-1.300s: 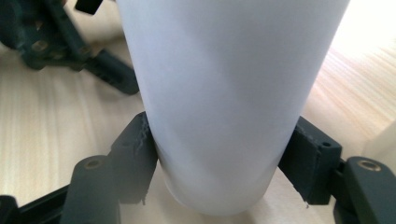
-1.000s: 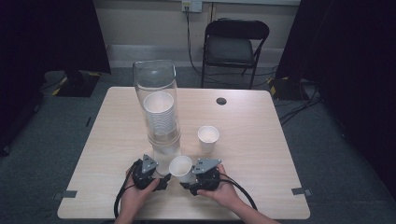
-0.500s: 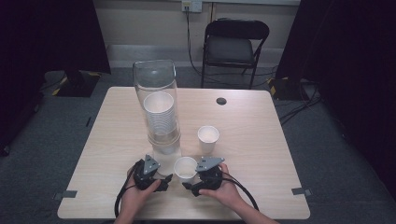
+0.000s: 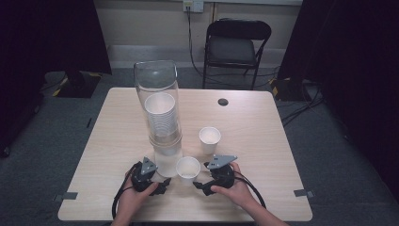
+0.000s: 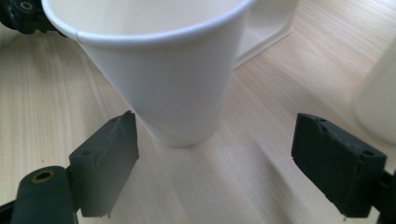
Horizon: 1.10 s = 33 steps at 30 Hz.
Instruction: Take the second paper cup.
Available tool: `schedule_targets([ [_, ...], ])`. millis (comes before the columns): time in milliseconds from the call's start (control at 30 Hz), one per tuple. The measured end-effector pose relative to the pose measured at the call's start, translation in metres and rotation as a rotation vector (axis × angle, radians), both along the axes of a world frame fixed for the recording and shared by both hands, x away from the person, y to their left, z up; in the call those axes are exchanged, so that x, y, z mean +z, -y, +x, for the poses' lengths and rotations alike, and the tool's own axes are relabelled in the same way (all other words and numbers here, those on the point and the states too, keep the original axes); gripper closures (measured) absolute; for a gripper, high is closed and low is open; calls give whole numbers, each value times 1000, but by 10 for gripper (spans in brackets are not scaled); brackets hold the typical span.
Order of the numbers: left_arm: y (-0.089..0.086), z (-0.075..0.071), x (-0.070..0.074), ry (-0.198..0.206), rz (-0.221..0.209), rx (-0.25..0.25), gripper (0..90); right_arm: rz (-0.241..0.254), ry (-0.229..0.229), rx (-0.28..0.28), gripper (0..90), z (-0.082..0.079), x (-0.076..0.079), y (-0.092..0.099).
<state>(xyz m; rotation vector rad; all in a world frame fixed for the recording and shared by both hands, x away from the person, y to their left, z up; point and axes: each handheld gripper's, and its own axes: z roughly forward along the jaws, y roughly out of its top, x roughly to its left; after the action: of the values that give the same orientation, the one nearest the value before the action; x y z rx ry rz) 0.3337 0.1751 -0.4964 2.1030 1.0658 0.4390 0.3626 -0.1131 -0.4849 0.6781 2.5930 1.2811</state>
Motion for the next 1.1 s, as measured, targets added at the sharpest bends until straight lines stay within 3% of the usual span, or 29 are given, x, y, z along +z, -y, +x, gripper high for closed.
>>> schedule_targets([
  [67,-1,0,-2,-12,2,-1,163,2,3,-10,142,1,1,5],
  [500,-1,-1,-5,10,6,-5,150,13,10,-48,143,3,6,32],
  [1100,-1,-1,-5,11,8,-6,146,21,-7,-101,142,6,10,64],
])
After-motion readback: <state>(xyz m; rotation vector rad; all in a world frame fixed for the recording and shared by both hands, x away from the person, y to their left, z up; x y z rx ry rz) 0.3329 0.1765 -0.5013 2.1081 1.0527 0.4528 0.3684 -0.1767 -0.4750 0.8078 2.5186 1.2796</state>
